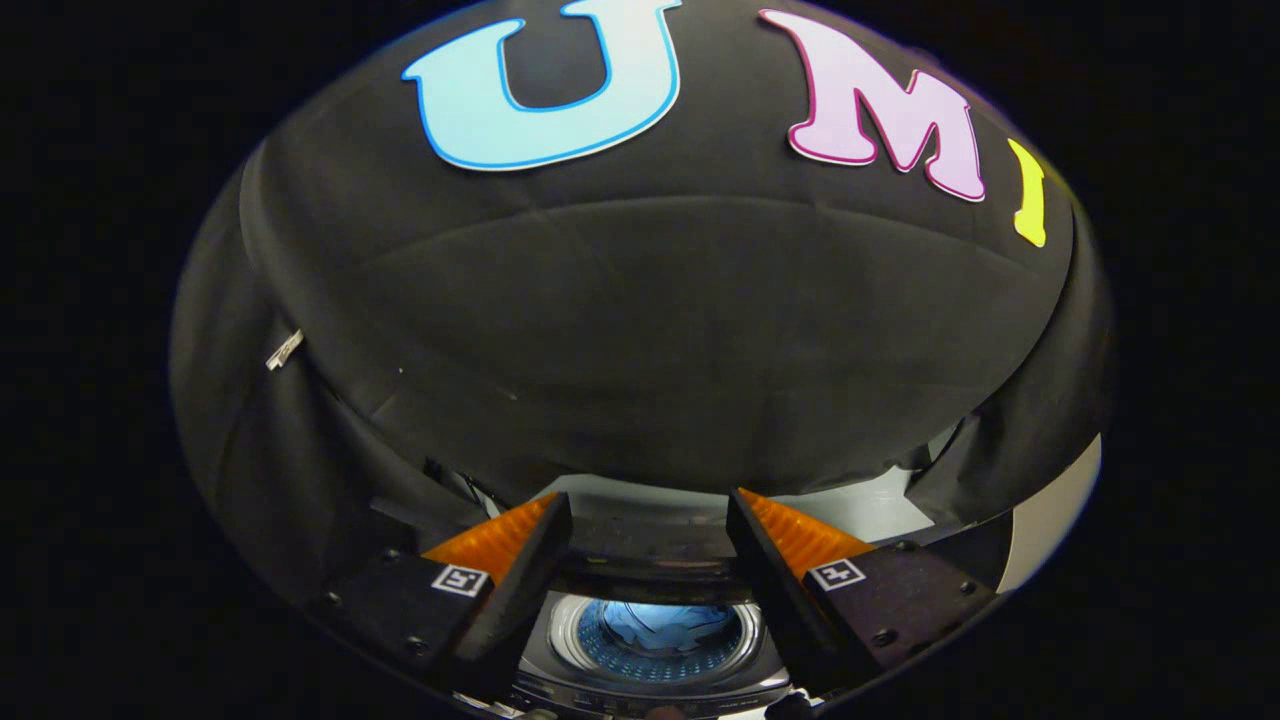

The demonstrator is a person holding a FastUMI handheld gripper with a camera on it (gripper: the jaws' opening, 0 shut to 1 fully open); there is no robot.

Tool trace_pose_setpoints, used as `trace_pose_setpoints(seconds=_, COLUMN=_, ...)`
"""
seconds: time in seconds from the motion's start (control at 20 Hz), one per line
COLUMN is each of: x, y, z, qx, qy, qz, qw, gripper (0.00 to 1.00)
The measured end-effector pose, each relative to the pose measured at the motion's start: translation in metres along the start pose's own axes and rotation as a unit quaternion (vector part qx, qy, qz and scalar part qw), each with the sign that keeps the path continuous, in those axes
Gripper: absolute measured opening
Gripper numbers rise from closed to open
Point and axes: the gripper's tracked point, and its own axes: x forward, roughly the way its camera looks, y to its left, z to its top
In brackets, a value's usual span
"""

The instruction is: Put the clothes into the washing machine and then close the washing machine lid.

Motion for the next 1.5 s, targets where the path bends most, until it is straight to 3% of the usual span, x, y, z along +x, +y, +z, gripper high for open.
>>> trace_pose_setpoints(seconds=0.45, x=-0.025, y=0.003, z=-0.020, qx=-0.009, qy=-0.022, qz=0.002, qw=1.000, gripper=1.00)
trace_pose_setpoints(seconds=0.9, x=-0.062, y=0.007, z=-0.068, qx=-0.013, qy=-0.041, qz=0.019, qw=0.999, gripper=1.00)
trace_pose_setpoints(seconds=1.5, x=-0.066, y=0.014, z=-0.126, qx=-0.014, qy=-0.018, qz=0.033, qw=0.999, gripper=1.00)
